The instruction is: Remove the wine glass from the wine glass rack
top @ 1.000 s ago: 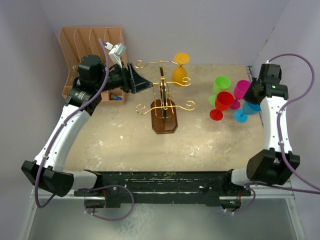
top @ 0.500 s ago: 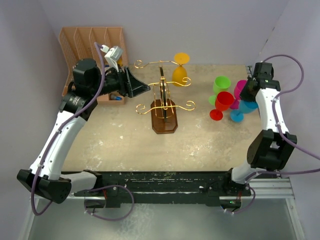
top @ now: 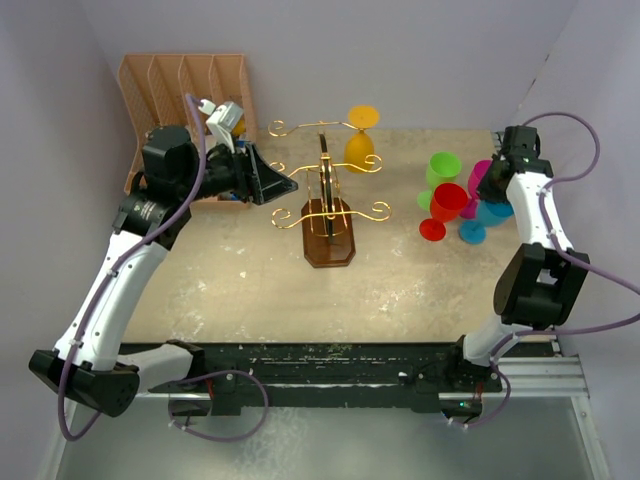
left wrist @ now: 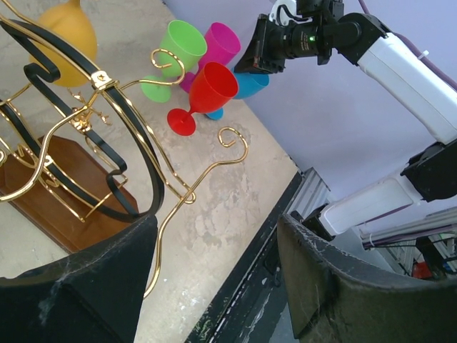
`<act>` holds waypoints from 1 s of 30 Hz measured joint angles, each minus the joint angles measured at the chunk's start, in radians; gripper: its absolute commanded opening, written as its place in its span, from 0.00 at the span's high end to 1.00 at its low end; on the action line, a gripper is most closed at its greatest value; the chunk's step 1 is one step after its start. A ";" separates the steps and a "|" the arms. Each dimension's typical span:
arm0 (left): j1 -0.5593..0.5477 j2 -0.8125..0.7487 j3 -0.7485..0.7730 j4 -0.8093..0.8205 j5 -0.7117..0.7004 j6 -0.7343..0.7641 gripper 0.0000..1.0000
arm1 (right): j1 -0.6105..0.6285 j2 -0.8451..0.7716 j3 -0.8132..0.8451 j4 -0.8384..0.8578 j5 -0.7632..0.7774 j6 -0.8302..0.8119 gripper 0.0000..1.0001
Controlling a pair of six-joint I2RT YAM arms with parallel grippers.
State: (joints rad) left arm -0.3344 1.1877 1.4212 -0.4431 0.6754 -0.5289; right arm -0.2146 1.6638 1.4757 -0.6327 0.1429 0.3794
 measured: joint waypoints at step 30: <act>0.000 -0.051 -0.067 -0.001 -0.028 -0.007 0.28 | 0.069 -0.153 0.183 -0.025 -0.117 0.006 0.63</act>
State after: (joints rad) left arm -0.3344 1.1362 1.3544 -0.4442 0.6476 -0.5362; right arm -0.1459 1.5105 1.6588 -0.6579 0.0257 0.3859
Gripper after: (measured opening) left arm 0.718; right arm 0.360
